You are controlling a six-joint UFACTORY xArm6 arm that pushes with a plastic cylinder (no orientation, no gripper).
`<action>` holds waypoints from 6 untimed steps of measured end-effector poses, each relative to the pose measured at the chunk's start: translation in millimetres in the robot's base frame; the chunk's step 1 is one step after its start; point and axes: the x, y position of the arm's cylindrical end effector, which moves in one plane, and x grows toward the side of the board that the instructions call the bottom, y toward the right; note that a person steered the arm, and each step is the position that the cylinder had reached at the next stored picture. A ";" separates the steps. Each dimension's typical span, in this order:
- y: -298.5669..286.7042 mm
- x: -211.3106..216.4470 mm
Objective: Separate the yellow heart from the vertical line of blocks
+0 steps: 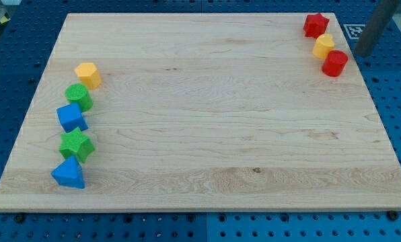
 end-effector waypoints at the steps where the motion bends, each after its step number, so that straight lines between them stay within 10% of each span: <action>1: -4.6 -6.9; 6: -232.2 -0.9</action>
